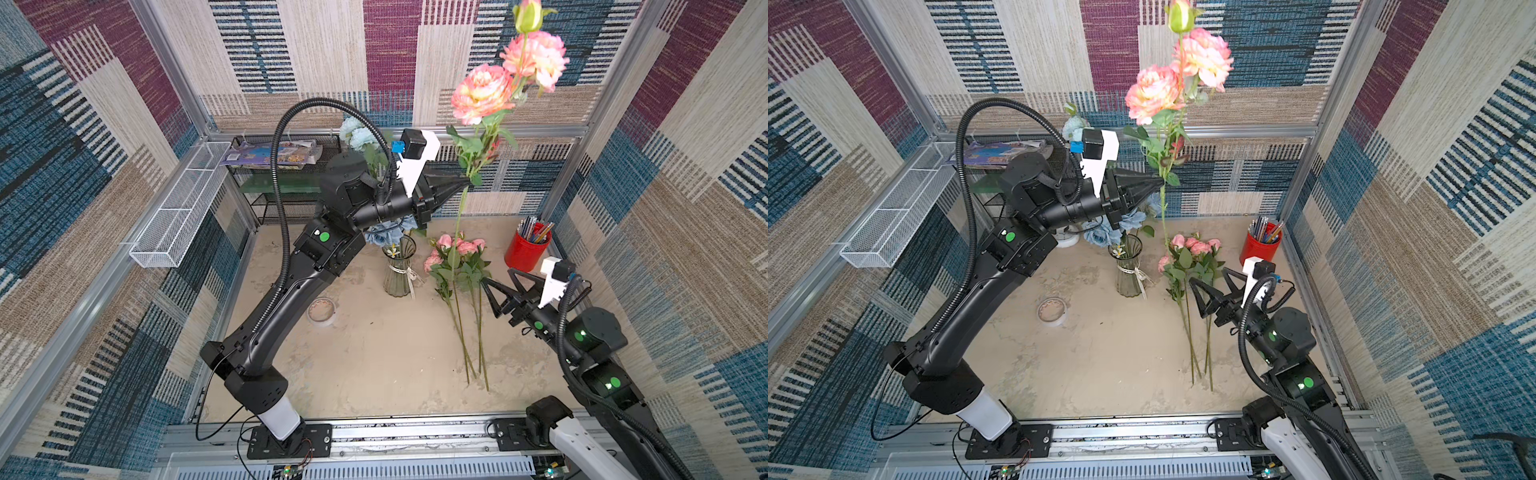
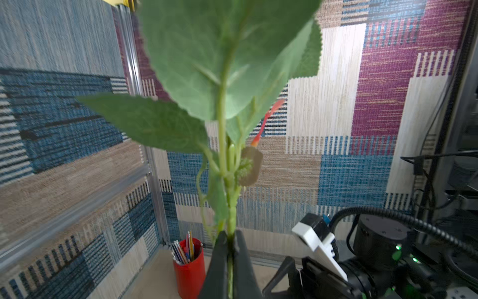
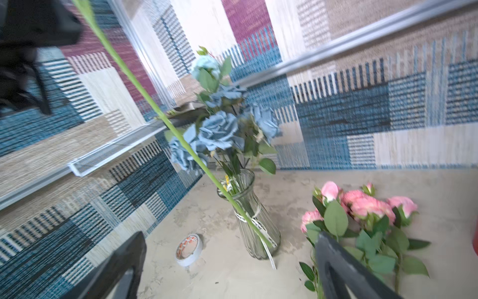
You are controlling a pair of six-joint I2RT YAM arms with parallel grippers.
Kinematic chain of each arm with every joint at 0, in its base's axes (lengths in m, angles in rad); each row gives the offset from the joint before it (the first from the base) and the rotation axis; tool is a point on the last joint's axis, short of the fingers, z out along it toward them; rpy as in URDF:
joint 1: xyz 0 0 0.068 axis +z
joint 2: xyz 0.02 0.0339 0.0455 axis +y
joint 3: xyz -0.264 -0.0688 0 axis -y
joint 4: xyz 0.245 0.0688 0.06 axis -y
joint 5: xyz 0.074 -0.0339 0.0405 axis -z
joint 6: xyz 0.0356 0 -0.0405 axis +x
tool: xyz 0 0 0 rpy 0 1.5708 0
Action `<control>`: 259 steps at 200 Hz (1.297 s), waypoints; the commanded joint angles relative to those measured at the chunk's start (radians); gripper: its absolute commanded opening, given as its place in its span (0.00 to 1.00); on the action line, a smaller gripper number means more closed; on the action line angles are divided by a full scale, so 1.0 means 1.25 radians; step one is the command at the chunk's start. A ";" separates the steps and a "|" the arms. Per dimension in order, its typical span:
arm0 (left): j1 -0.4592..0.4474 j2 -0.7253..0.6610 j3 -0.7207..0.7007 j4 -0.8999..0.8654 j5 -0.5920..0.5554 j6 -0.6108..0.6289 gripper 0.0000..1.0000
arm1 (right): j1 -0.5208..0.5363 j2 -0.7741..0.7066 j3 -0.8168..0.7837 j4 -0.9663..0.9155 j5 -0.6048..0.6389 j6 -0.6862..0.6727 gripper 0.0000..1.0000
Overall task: Pick out pink flowers from the vase
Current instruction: Pick up the flower from the vase, then place the flower at the center of the board.
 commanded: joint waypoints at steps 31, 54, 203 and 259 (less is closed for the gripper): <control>-0.008 -0.009 -0.170 0.213 0.147 -0.175 0.00 | 0.002 0.040 0.027 0.119 -0.093 0.005 0.96; -0.014 -0.005 -0.198 0.244 0.162 -0.212 0.00 | 0.004 0.100 0.046 0.157 -0.127 0.015 0.97; -0.023 -0.032 -0.309 0.337 0.172 -0.287 0.00 | 0.079 0.315 0.151 0.246 -0.241 0.028 0.17; -0.022 -0.039 -0.316 0.310 0.160 -0.264 0.00 | 0.088 0.298 0.155 0.186 -0.211 -0.011 0.00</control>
